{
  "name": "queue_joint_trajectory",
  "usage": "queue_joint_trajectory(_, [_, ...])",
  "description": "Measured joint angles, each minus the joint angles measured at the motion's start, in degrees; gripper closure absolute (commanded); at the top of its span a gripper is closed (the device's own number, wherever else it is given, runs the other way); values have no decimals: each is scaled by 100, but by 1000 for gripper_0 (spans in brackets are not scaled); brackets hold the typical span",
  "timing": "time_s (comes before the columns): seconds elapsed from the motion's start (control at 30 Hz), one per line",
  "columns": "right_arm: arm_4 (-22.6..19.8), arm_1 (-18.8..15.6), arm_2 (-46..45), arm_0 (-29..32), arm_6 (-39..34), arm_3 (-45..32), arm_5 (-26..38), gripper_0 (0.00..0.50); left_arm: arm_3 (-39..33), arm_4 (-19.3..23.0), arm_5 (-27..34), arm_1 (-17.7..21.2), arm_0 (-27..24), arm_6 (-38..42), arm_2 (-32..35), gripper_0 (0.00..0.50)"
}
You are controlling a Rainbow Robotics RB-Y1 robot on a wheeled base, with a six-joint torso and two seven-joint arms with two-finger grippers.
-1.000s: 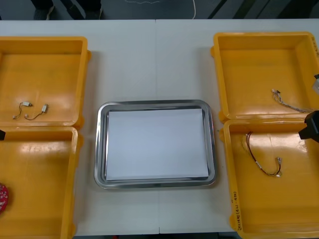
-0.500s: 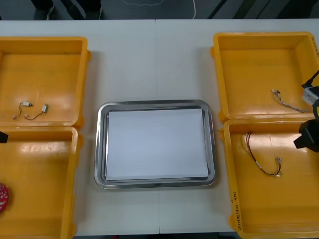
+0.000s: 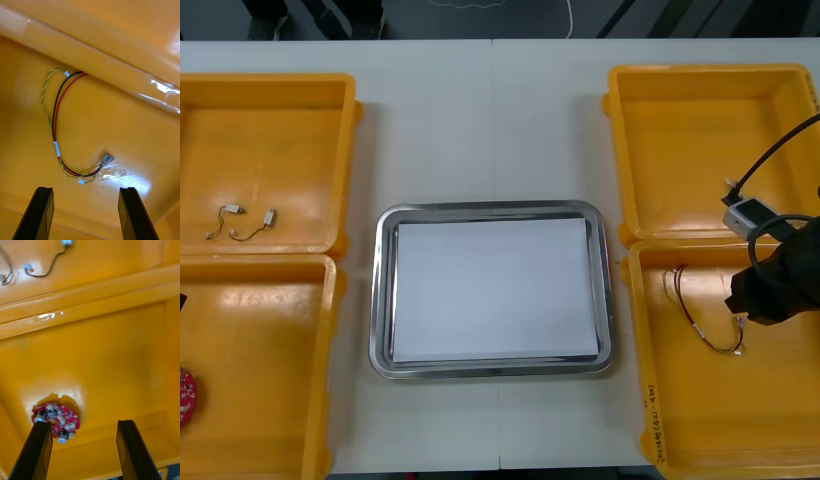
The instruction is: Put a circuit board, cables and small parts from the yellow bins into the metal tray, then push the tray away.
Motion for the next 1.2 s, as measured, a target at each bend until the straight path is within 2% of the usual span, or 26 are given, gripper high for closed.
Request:
queue_joint_trajectory(0.13, [69,0,145,112,0,0,-281,0,0,34,0,0,72,-1787,2,0])
queue_joint_trajectory(0.2, [100,0,189,186,0,0,-454,0,0,46,0,0,91,-2311,2,0])
queue_joint_trajectory(0.47, [184,-1,346,428,1,0,-884,0,94,58,0,0,113,-2512,2,0])
queue_joint_trajectory(0.57, [349,-1,462,486,1,0,-1047,0,332,58,0,0,113,-2900,2,0])
queue_joint_trajectory(0.87, [704,-2,833,504,0,0,-1238,0,931,46,0,207,118,-5961,2,0])
queue_joint_trajectory(1.07, [755,-3,994,513,0,16,-1405,0,967,-14,-4,429,320,-6171,2,0])
queue_joint_trajectory(1.2, [755,-4,1102,516,1,172,-1650,0,969,-90,-227,467,563,-6171,2,0])
